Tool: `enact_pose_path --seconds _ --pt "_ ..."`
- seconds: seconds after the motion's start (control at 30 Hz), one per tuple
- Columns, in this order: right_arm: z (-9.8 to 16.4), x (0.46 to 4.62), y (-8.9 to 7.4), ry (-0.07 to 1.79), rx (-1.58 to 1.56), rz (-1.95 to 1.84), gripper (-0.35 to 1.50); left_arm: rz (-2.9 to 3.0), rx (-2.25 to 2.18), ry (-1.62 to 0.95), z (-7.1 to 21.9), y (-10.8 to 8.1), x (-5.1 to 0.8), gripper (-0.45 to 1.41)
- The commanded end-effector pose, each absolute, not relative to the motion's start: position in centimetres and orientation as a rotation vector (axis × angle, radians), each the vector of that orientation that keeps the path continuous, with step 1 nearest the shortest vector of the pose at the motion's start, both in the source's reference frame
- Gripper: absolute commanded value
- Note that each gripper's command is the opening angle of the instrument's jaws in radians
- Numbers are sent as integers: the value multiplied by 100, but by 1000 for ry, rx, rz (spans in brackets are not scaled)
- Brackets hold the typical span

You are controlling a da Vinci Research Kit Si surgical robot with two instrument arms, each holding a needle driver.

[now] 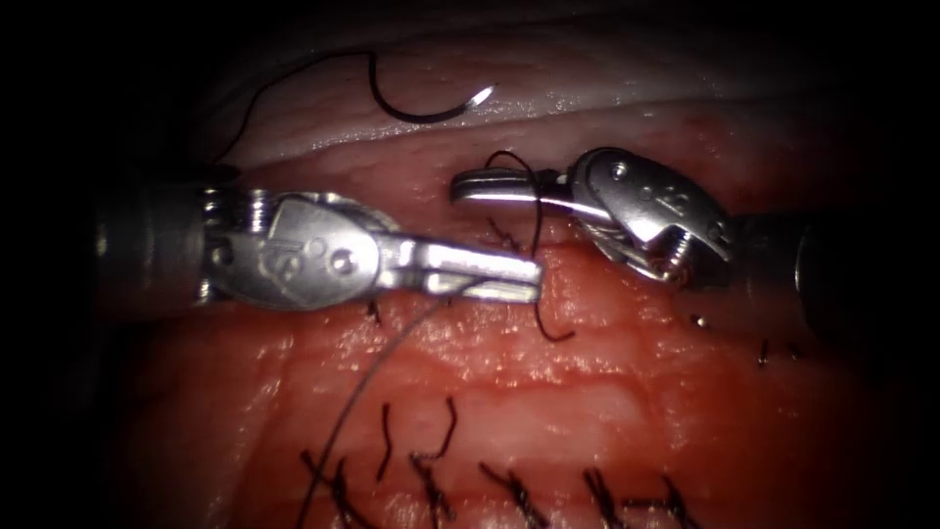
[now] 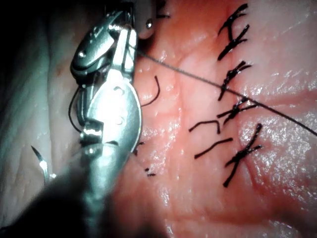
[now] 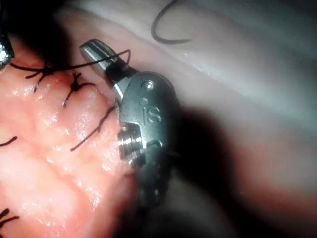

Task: Wound Closure
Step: Wrap thread clockwise one time around right needle holder, then grab tail end of thread with right hand

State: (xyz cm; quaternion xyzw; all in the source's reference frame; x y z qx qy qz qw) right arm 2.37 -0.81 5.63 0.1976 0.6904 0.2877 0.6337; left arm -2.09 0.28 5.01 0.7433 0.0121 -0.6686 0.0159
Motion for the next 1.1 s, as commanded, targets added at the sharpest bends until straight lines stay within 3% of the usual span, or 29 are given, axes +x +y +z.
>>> enact_pose_path --seconds 0.03,0.6,1.1 --pt "566 248 -82 1609 475 679 -35 -2085 2314 32 509 29 -215 -45" --pt "530 237 -73 1841 743 651 -35 -2237 2330 136 614 21 -212 -45" --pt "526 235 -91 1567 825 -76 -35 -2243 2348 158 634 37 -213 -45"
